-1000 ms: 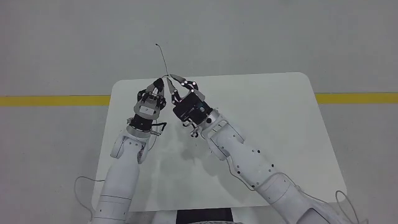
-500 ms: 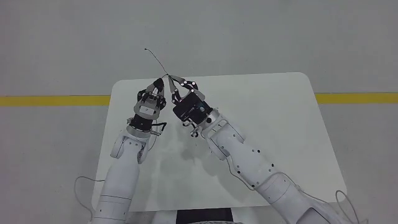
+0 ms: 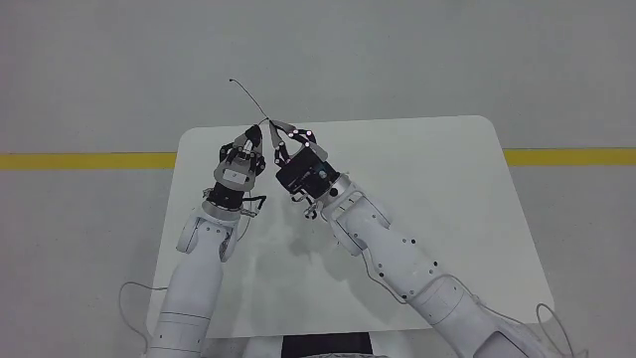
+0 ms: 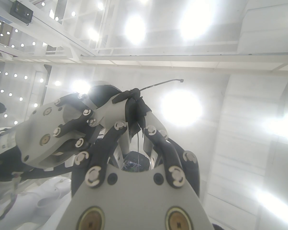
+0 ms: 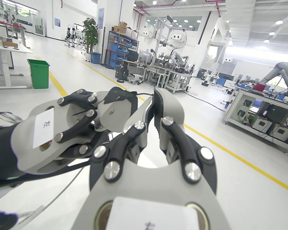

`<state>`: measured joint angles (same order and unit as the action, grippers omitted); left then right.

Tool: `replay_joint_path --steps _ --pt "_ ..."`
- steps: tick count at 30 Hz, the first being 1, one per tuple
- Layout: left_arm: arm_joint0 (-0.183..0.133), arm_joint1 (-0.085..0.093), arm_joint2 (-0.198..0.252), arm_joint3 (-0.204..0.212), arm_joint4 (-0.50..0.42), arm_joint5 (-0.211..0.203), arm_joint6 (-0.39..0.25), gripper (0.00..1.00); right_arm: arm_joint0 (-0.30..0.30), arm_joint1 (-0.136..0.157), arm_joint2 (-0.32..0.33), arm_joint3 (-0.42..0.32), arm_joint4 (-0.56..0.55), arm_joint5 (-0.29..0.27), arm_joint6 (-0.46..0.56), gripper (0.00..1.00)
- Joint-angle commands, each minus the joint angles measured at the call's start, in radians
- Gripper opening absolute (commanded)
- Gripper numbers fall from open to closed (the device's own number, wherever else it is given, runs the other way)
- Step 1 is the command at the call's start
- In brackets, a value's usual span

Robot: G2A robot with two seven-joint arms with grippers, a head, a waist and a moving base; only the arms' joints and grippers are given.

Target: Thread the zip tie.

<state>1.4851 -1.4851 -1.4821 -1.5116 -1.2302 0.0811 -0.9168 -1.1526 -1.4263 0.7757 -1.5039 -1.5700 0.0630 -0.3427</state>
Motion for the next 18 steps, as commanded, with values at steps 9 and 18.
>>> replay_joint_path --steps 9,18 --pt "0.000 0.000 0.000 0.000 0.000 0.000 0.000 0.00 -0.002 0.011 -0.003 -0.003 0.000 0.002 0.005 0.00" --pt "0.000 0.000 0.000 0.000 0.000 0.000 0.000 0.00 -0.009 0.024 -0.003 -0.011 0.000 0.007 0.013 0.00"
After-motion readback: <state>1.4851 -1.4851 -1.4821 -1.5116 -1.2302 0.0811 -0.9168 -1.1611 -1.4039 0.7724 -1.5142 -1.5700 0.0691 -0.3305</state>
